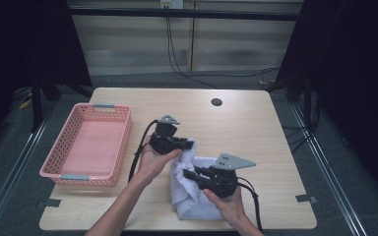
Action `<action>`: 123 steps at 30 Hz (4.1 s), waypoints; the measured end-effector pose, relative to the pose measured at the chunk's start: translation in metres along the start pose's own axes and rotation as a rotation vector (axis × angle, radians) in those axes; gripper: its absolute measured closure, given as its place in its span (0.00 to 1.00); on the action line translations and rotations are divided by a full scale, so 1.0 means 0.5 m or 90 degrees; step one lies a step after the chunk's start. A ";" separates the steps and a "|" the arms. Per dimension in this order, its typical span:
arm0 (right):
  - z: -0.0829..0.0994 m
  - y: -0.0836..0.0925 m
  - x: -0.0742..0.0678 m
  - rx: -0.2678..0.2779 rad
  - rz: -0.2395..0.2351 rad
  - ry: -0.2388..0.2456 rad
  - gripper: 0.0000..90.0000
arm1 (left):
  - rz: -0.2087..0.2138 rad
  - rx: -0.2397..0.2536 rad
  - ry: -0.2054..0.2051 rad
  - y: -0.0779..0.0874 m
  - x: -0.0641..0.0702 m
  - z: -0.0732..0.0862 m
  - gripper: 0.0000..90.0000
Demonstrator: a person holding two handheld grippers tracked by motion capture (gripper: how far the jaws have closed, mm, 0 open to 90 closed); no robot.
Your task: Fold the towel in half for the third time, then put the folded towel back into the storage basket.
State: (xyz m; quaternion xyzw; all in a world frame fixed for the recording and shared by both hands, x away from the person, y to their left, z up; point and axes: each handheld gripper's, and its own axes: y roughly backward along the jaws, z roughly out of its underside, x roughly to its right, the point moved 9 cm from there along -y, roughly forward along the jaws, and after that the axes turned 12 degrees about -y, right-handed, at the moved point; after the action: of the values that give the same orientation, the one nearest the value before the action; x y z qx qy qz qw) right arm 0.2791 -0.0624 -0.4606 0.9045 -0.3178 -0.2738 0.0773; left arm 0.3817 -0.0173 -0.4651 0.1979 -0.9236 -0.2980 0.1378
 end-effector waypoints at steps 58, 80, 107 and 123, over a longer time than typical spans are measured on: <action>0.071 0.064 0.350 -0.189 0.202 -0.080 0.28 | 0.060 -0.055 -0.078 0.074 0.162 0.283 0.30; 0.094 0.030 0.305 -0.232 0.137 -0.067 0.69 | 0.027 -0.107 -0.140 0.025 0.195 0.290 0.65; 0.006 0.029 0.283 -0.178 0.094 -0.096 0.80 | 0.061 -0.038 -0.084 0.099 0.141 0.225 0.81; -0.072 0.014 0.257 -0.144 0.073 -0.093 0.81 | 0.044 0.011 -0.089 0.163 0.102 0.171 0.82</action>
State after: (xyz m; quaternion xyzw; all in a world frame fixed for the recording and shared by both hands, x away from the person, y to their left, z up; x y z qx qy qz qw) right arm 0.3782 -0.1483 -0.4856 0.8480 -0.3410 -0.3681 0.1708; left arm 0.2815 0.0629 -0.4756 0.1454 -0.9398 -0.2984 0.0813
